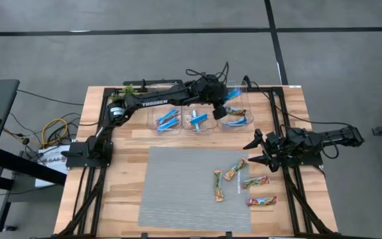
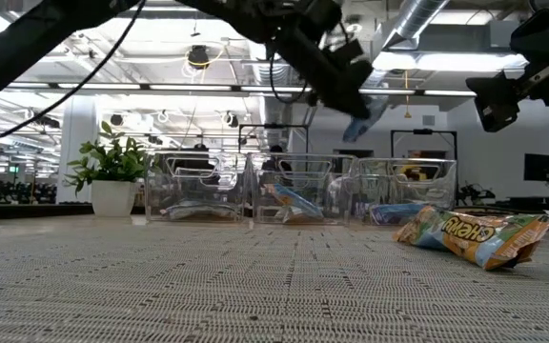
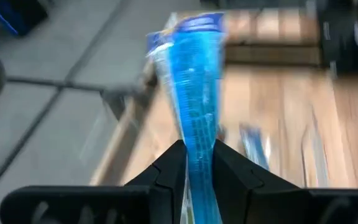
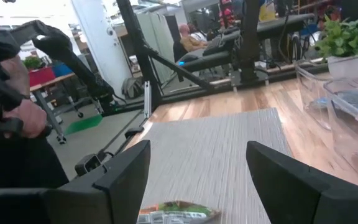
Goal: Pick and place Granola Bars by type
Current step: Put the blue granola bar into the right transparent bin, then put the orange granola bar into the middle transparent bin
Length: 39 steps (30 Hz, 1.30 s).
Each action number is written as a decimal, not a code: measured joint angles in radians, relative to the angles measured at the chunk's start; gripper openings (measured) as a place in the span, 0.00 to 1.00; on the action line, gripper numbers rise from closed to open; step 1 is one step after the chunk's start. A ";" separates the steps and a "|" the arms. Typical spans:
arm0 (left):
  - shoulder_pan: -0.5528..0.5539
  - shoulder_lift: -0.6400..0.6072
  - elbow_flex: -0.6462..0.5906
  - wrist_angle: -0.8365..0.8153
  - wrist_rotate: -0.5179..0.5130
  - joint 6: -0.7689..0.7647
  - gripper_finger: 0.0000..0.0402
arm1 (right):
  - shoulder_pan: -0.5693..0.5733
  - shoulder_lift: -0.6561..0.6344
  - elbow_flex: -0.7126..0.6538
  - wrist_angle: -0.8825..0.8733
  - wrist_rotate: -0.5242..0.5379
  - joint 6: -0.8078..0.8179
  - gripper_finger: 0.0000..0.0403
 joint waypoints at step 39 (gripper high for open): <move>-0.103 0.048 0.282 -0.287 -0.039 -0.219 0.16 | 0.000 0.009 0.000 -0.001 0.000 0.000 0.65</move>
